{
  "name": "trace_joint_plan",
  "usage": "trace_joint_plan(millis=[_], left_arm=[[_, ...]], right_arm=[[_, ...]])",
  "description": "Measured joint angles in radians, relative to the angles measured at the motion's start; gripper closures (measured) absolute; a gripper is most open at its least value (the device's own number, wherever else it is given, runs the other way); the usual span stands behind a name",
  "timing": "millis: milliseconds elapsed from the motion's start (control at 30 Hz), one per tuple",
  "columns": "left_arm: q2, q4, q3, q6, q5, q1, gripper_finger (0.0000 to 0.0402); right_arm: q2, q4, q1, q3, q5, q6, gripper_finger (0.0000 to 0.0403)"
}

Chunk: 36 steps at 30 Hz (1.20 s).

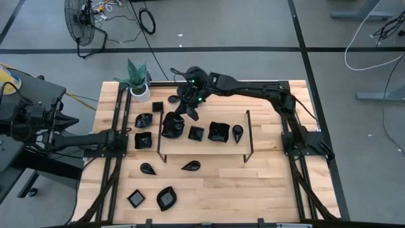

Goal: Pick & Place Mini shaped plates
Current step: Stack the leaf shaped plate on top of the leaf shaped plate on the shelf

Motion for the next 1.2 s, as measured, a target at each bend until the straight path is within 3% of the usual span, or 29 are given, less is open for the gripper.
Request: trace_joint_plan(millis=[167,667,1200], left_arm=[[0.000,0.000,0.000,0.000,0.000,0.000,0.0383],[0.000,0.000,0.000,0.000,0.000,0.000,0.0383],[0.000,0.000,0.000,0.000,0.000,0.000,0.0383]], right_arm=[[0.032,0.001,0.004,0.000,-0.045,-0.030,0.0403],[0.035,-0.025,0.004,-0.001,-0.042,-0.040,0.0402],[0.035,-0.076,0.003,-0.001,-0.031,-0.039,0.0363]])
